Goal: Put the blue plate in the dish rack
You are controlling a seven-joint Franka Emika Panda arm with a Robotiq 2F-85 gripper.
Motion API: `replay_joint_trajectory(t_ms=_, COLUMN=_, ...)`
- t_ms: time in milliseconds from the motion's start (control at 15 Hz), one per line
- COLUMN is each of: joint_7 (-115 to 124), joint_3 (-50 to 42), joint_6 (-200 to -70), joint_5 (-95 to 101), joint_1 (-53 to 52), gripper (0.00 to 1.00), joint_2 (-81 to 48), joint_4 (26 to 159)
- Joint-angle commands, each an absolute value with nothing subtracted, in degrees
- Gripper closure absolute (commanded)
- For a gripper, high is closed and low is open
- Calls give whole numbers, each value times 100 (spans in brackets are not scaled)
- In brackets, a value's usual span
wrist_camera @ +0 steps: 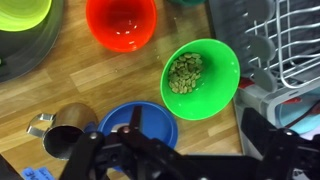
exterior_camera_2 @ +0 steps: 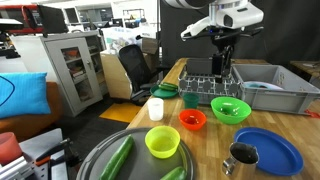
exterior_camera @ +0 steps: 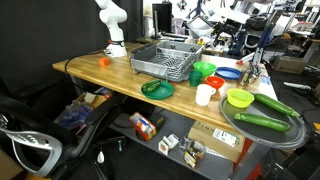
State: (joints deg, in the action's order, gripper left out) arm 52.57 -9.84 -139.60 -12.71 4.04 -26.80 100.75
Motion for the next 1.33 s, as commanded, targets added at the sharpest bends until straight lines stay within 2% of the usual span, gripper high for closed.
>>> replay_joint_trajectory(t_ms=0, joint_7=6259, joint_3=-1176, joint_6=-13635, joint_5=-1359, joint_1=444, gripper=0, joint_2=-3435, joint_4=9205)
replay_joint_trajectory(t_ms=333, joint_7=7553, joint_3=-1251, joint_6=-13264, joint_5=-1538, joint_1=747, gripper=0, joint_2=-4289, joint_4=8234)
replay_joint_trajectory(t_ms=467, joint_7=7668, joint_3=-975, joint_6=-12906, joint_5=-1840, joint_1=1049, gripper=0, joint_2=-4499, joint_4=7936)
replay_joint_trajectory(t_ms=533, joint_7=7565, joint_3=-1165, joint_6=-13344, joint_5=-1496, joint_1=844, gripper=0, joint_2=-4285, joint_4=8352)
replay_joint_trajectory(t_ms=1267, joint_7=7697, joint_3=-1150, joint_6=-13186, joint_5=-1518, joint_1=973, gripper=0, joint_2=-4758, joint_4=7814)
